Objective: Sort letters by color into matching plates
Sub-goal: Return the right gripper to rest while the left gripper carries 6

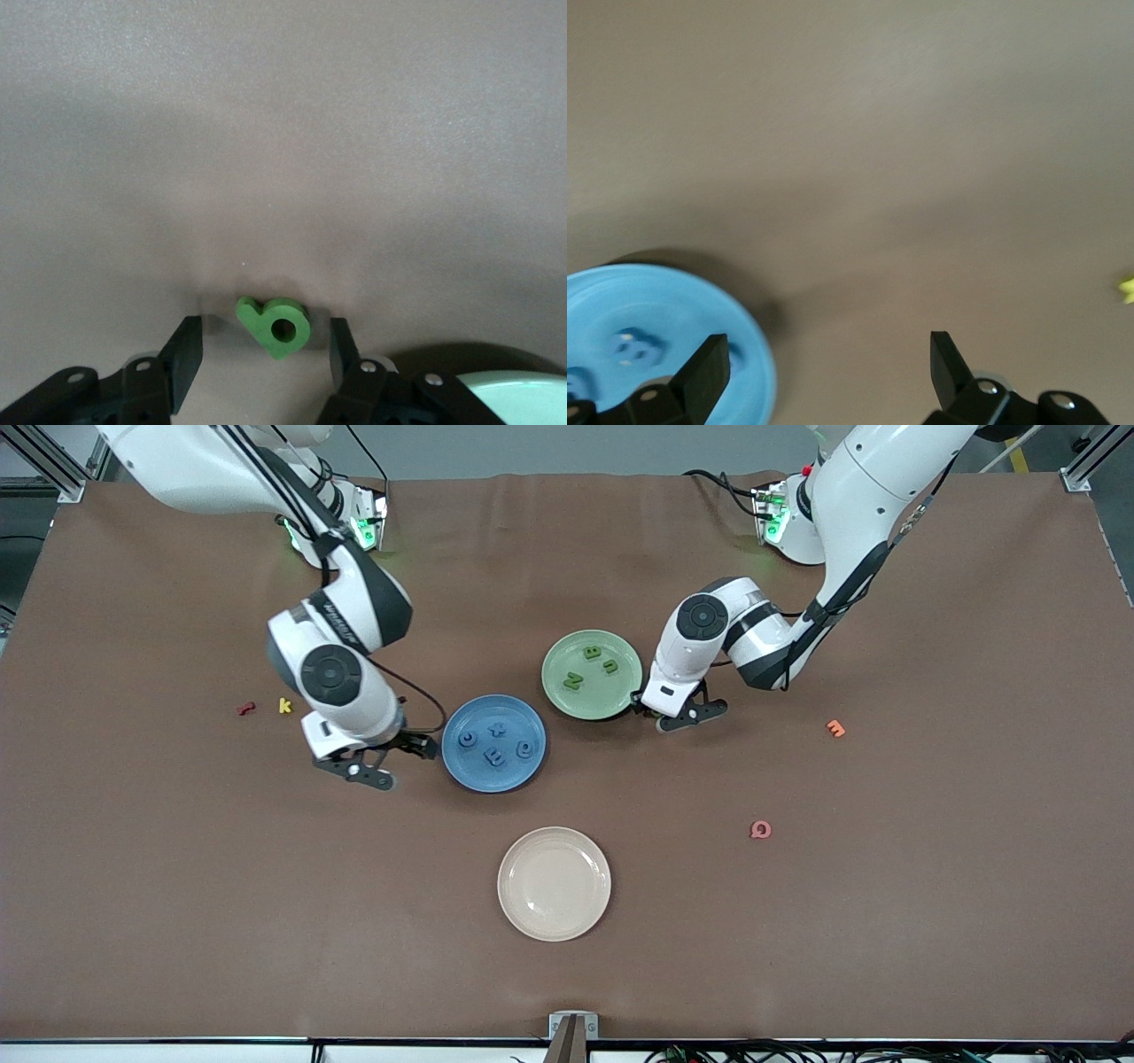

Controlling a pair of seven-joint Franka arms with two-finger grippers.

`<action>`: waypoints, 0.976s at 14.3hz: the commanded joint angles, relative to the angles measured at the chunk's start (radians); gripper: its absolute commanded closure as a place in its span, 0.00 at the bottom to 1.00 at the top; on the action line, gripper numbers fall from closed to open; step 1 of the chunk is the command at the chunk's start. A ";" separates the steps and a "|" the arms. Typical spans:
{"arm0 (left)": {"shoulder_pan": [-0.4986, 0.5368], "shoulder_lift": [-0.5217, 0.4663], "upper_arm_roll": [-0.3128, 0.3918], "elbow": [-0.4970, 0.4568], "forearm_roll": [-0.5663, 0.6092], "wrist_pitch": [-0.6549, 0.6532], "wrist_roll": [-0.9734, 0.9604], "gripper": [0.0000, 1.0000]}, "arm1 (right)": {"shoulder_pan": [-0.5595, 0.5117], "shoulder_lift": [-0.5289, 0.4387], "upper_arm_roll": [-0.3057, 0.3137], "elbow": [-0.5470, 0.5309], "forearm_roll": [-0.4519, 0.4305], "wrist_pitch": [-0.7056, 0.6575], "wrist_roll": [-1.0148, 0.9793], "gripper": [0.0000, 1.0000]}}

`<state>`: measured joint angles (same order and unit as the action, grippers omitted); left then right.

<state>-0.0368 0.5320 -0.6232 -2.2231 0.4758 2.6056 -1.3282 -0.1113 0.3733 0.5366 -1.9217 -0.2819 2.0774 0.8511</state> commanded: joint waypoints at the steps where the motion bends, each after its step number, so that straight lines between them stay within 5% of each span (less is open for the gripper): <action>1: 0.003 0.022 0.006 0.019 0.029 0.007 -0.002 0.37 | -0.060 -0.056 0.016 0.031 -0.005 -0.113 -0.130 0.00; 4: 0.001 0.023 0.008 0.022 0.032 0.007 -0.002 0.41 | -0.085 -0.071 0.016 0.119 0.001 -0.252 -0.225 0.00; 8: -0.005 0.026 0.017 0.028 0.033 0.007 -0.002 0.54 | -0.151 -0.146 -0.013 0.131 0.131 -0.313 -0.445 0.00; 11: -0.005 0.025 0.017 0.028 0.033 0.005 -0.005 0.72 | -0.018 -0.203 -0.237 0.180 0.173 -0.396 -0.600 0.00; 14: 0.006 0.019 0.017 0.030 0.033 0.001 -0.005 0.76 | 0.077 -0.217 -0.432 0.278 0.242 -0.486 -0.731 0.00</action>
<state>-0.0364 0.5410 -0.6118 -2.2055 0.4852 2.5997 -1.3282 -0.1026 0.1704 0.2105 -1.7052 -0.0769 1.6470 0.1878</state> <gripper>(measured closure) 0.643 0.000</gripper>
